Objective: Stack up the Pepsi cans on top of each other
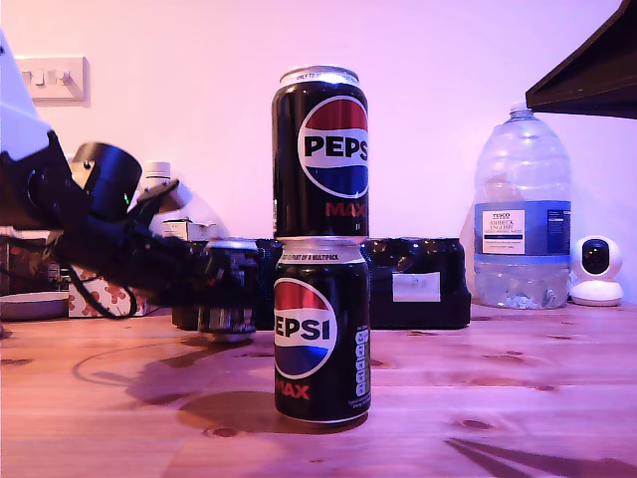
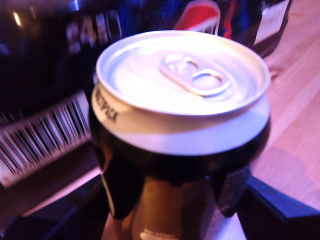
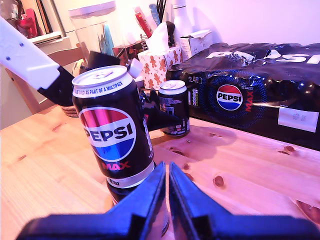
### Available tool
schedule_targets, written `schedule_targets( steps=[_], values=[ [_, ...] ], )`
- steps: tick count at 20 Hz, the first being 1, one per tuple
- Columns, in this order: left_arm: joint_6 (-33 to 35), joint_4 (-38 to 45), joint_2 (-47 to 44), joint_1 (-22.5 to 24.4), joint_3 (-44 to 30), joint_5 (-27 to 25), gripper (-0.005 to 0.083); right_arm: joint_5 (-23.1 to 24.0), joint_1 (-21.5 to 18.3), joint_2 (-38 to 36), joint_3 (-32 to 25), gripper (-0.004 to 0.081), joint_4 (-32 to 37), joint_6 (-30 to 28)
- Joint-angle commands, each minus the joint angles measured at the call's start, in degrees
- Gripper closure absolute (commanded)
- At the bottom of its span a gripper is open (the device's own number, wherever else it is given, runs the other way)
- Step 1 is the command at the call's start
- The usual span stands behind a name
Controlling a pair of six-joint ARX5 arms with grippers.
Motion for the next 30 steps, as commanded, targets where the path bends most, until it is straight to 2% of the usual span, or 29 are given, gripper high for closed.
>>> schedule_targets(
  steps=[1,7,13,22,30],
  values=[
    [1.1,1.4,-3.1,-0.2,0.0,0.6,0.0309,0.1,0.1,0.3,-0.2,0.0783,0.4,-0.3],
    [1.7,-0.5,-3.2,-0.2,0.0,1.2,0.0309,0.1,0.1,0.3,-0.2,0.0783,0.4,-0.3],
    [1.5,-2.0,-5.8,-0.2,0.0,4.1,0.0309,0.1,0.1,0.3,-0.2,0.0783,0.4,-0.3],
    [3.0,-9.7,-14.0,-0.3,-0.1,8.3,0.0309,0.1,0.1,0.3,-0.2,0.0783,0.7,-0.3],
    [5.6,-19.0,-25.3,-2.1,-0.1,8.4,0.0309,0.1,0.1,0.3,-0.2,0.0783,0.8,-0.3]
  ],
)
